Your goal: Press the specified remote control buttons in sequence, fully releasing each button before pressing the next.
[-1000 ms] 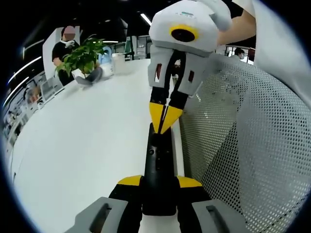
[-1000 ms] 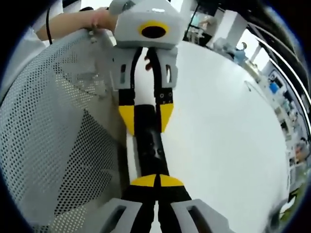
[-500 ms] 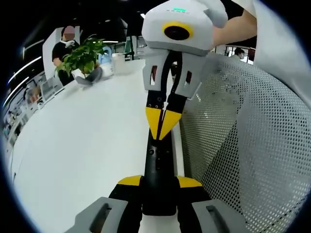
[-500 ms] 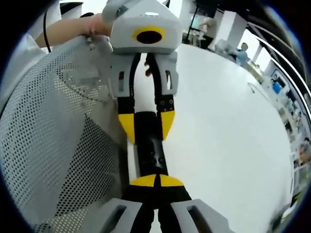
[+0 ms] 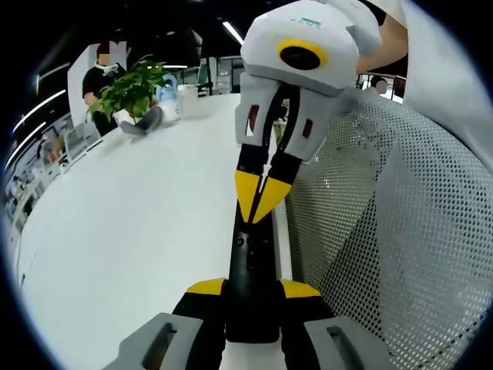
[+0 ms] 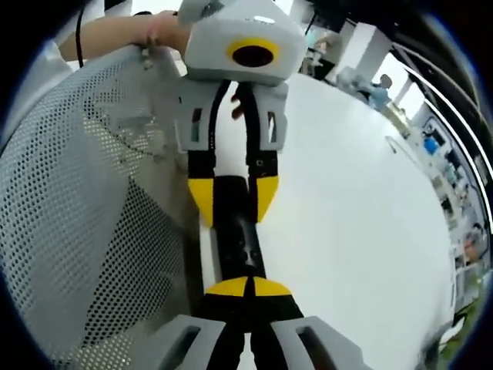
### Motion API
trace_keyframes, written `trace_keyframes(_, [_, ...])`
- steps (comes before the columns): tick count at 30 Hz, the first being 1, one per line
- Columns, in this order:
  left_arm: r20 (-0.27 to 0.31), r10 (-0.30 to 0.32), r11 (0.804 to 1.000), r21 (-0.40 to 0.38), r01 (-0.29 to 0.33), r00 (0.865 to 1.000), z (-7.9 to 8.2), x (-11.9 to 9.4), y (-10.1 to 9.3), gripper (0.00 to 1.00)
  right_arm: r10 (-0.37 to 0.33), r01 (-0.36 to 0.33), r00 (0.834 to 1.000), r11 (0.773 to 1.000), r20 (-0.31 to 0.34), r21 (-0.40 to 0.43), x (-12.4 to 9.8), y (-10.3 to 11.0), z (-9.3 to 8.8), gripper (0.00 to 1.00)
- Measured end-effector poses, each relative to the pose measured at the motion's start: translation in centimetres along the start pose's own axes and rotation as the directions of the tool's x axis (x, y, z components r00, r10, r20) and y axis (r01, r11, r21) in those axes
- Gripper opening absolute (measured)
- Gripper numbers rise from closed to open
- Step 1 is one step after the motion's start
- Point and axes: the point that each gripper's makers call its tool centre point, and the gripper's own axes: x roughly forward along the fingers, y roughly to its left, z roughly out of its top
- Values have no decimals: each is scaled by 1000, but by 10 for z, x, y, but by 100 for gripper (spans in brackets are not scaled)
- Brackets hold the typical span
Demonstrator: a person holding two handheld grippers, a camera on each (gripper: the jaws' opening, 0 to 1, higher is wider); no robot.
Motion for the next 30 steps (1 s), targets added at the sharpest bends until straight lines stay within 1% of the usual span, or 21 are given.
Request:
trace_keyframes(1, [0, 0, 1000, 0, 0, 1000, 0, 0, 0, 25, -2, 2, 1000, 1000, 4, 5, 0, 0, 0, 0])
trace_keyframes(3, [1, 0, 1000, 0, 0, 1000, 0, 0, 0, 25, -3, 3, 1000, 1000, 9, -14, -1, 0, 1, 0])
trace_keyframes(6, [2, 1, 1000, 0, -1, 1000, 0, -1, 0, 25, -3, 3, 1000, 1000, 17, -11, 0, 1, 3, 0])
trace_keyframes(13, [2, 1, 1000, -2, -1, 1000, 0, 0, 0, 25, 17, -16, 999, 1000, 32, -27, 3, 2, 11, 0])
trace_keyframes(17, [2, 1, 1000, -1, -1, 1000, 0, 0, 0, 25, 21, -20, 1000, 999, 22, -36, 4, 2, 10, 0])
trace_keyframes(24, [0, 1, 1000, 0, -1, 1000, 0, -1, 0, 25, 15, -15, 1000, 1000, 9, -12, 4, 3, 10, 0])
trace_keyframes(28, [-1, 1, 1000, 1, -1, 1000, 0, 0, 0, 25, -2, 1, 1000, 999, -17, -52, 5, 4, 11, 0])
trace_keyframes(30, [-1, 1, 1000, 0, -1, 1000, 0, 0, 0, 25, -5, 5, 1000, 1000, -10, -26, 5, 3, 10, 0])
